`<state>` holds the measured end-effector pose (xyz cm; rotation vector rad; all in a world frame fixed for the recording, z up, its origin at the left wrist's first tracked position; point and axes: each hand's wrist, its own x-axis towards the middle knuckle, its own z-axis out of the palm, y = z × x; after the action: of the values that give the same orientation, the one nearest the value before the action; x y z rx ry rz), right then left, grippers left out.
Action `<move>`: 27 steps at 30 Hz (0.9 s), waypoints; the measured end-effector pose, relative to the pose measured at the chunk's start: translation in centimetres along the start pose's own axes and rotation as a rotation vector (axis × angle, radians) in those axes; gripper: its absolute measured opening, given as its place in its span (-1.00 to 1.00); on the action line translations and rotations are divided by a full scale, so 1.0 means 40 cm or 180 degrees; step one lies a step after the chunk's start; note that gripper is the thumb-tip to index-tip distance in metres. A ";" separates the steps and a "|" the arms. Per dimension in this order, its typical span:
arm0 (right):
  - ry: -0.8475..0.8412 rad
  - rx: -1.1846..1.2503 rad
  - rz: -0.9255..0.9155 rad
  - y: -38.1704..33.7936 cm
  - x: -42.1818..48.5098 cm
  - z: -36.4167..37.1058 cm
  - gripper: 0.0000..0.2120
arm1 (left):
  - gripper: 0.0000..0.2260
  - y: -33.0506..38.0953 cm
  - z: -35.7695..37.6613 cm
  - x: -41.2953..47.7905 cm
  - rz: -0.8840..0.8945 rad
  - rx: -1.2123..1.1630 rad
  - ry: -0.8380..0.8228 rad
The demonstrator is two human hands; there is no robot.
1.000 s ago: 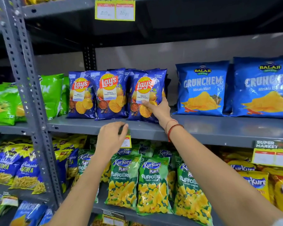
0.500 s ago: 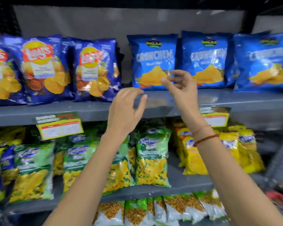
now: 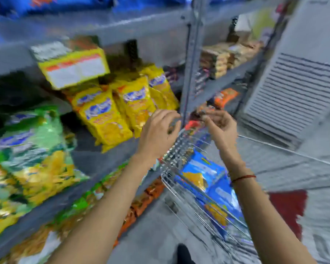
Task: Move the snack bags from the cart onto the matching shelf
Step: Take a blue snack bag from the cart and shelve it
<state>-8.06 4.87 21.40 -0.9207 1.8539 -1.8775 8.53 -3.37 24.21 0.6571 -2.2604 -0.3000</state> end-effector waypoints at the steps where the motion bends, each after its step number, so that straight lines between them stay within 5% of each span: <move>1: 0.0123 -0.0126 0.0171 0.061 0.003 -0.038 -0.84 | -0.76 -0.005 0.058 -0.003 -0.0087 -0.0078 -0.0213; 6: 0.0370 -0.0760 0.1197 0.374 -0.025 -0.205 -0.78 | -0.59 -0.041 0.334 -0.060 -0.0616 -0.0436 -0.1233; 11: 0.0443 -0.1158 0.2336 0.606 -0.104 -0.311 -0.67 | -0.62 -0.063 0.549 -0.132 -0.1074 -0.0628 -0.2283; 13: 0.0464 -0.1092 0.2846 0.687 -0.138 -0.354 -0.82 | -0.55 -0.065 0.637 -0.159 -0.1193 -0.0583 -0.2845; 16: 0.0563 -0.0796 0.3361 0.775 -0.165 -0.405 -0.65 | -0.58 -0.046 0.753 -0.183 -0.1241 -0.0547 -0.3401; 18: 0.0619 -0.0510 0.3719 0.813 -0.172 -0.424 -0.77 | -0.54 -0.027 0.825 -0.191 -0.1306 -0.0530 -0.3508; 23: 0.0991 0.0231 0.3825 0.974 -0.222 -0.473 0.10 | -0.31 0.008 0.984 -0.217 -0.1504 -0.0582 -0.3825; 26: 0.0958 0.0392 0.3851 0.940 -0.200 -0.465 -0.52 | -0.31 0.011 1.065 -0.244 -0.1518 -0.0623 -0.4121; 27: 0.0949 0.0344 0.3862 0.958 -0.201 -0.467 -0.56 | -0.32 0.008 1.089 -0.257 -0.1491 -0.0606 -0.4201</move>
<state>-21.92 20.86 -16.47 0.5194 1.7480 -1.2817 -17.03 3.09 -11.97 1.0627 -3.1471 -1.5208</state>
